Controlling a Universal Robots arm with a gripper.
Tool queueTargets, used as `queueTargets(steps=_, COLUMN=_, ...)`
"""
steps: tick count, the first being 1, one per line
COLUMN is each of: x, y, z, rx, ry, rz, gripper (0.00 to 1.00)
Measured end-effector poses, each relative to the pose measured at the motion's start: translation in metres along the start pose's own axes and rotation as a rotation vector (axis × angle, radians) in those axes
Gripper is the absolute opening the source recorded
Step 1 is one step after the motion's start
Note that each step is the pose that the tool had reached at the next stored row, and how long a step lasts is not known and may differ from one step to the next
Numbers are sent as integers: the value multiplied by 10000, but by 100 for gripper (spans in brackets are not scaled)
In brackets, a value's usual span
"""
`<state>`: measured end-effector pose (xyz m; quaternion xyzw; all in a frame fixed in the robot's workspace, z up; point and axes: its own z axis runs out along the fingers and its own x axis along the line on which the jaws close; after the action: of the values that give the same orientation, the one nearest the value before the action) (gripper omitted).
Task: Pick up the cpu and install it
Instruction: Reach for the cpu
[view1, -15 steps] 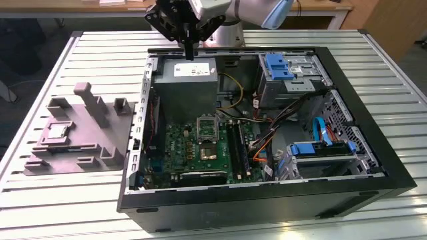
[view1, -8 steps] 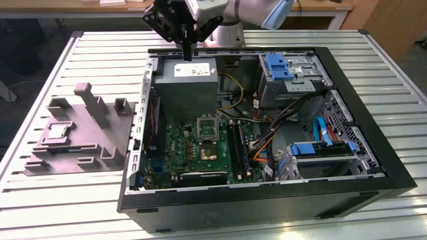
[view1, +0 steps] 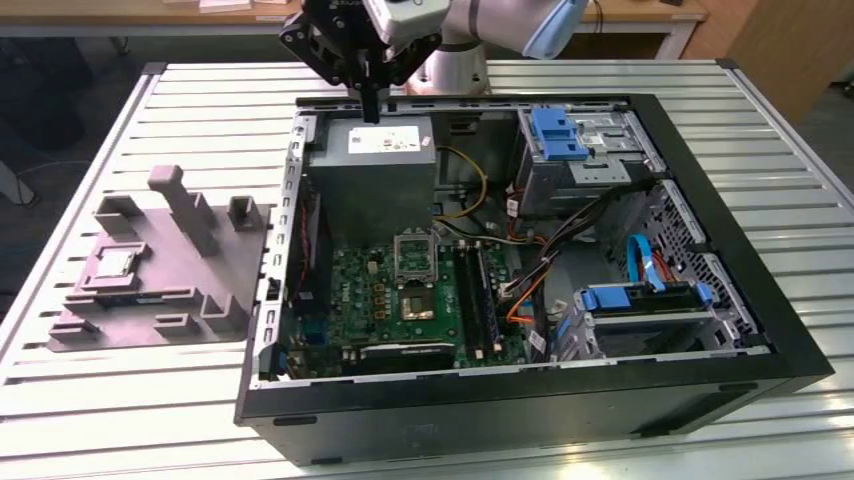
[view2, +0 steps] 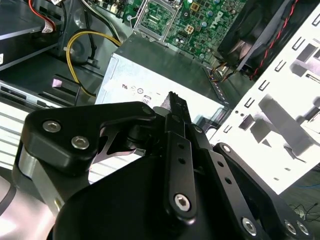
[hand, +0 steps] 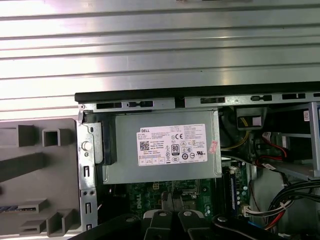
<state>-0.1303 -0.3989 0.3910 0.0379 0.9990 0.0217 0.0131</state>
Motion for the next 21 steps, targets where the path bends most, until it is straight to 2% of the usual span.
queueTargets(steps=7, x=14, y=-1, z=-1, rx=1, ry=0, rz=-1, gripper=11)
queueTargets(steps=9, x=81, y=-8, z=28, rx=1, ry=2, rz=0, gripper=11)
queueTargets(steps=14, x=85, y=-8, z=30, rx=2, ry=3, rz=0, gripper=11)
queueTargets(steps=16, x=126, y=-12, z=52, rx=1, ry=2, rz=0, gripper=11)
queueTargets(steps=21, x=144, y=-14, z=55, rx=0, ry=2, rz=0, gripper=11)
